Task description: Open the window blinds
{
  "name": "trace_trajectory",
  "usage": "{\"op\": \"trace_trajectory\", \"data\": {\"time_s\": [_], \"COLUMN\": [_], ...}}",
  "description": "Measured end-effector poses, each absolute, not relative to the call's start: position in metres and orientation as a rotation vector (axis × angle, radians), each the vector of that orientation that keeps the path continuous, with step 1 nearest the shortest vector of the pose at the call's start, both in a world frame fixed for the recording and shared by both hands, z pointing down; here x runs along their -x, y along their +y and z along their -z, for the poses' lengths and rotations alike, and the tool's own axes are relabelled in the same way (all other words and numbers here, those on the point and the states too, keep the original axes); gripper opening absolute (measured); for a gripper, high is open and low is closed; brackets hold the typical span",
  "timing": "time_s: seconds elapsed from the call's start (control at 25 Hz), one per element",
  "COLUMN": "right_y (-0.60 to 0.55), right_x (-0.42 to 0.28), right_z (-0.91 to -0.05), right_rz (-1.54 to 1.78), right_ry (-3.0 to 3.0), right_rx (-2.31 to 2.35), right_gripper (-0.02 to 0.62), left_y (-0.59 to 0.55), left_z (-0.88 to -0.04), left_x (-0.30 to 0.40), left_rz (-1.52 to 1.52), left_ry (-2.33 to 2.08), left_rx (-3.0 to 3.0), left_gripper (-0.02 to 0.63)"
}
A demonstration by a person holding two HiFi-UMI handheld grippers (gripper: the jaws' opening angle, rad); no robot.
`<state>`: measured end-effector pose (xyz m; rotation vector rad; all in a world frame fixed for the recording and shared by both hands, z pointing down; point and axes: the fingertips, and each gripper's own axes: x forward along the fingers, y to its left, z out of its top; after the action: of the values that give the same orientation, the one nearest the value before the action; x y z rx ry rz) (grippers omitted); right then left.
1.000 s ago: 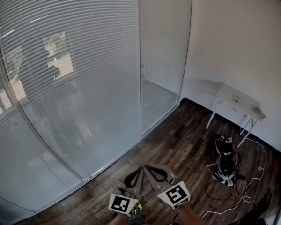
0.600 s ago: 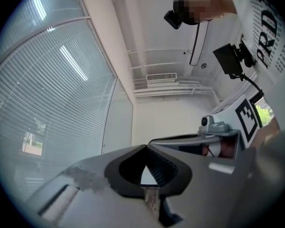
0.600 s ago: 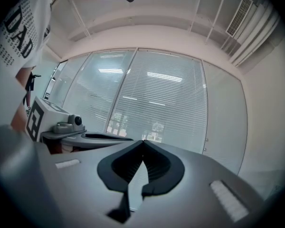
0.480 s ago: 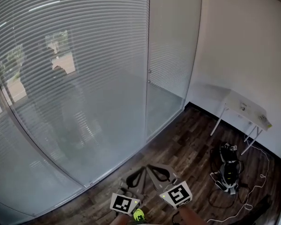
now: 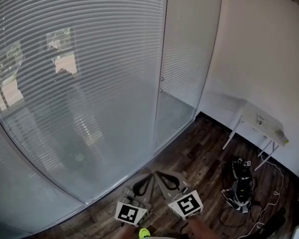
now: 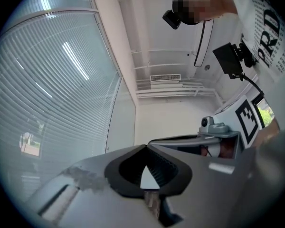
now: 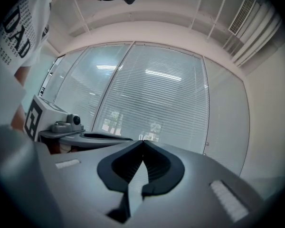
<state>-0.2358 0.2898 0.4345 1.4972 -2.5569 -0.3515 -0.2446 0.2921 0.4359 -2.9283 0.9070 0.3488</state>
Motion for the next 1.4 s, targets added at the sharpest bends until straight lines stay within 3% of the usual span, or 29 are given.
{"op": "trace_trajectory", "data": {"time_s": [0.6,0.84,1.4], "right_y": [0.185,0.123,0.054], "right_x": [0.192,0.112,0.056], "right_z": [-0.451,-0.435,-0.436], "right_rz": [0.279,0.287,0.369], "right_ry": [-2.600,-2.636,-2.696], "right_rx": [-1.466,-1.440,-1.303], "right_gripper": [0.008,0.008,0.008], "left_y": [0.188,0.128,0.059], "left_z": [-0.453,-0.438,-0.434], "left_x": [0.201,0.120,0.063], "left_rz": [-0.284,-0.314,-0.401], "left_ry": [0.961,0.992,1.109], "left_rx": [2.933,2.906,2.821], "left_gripper": [-0.009,-0.009,-0.009]}}
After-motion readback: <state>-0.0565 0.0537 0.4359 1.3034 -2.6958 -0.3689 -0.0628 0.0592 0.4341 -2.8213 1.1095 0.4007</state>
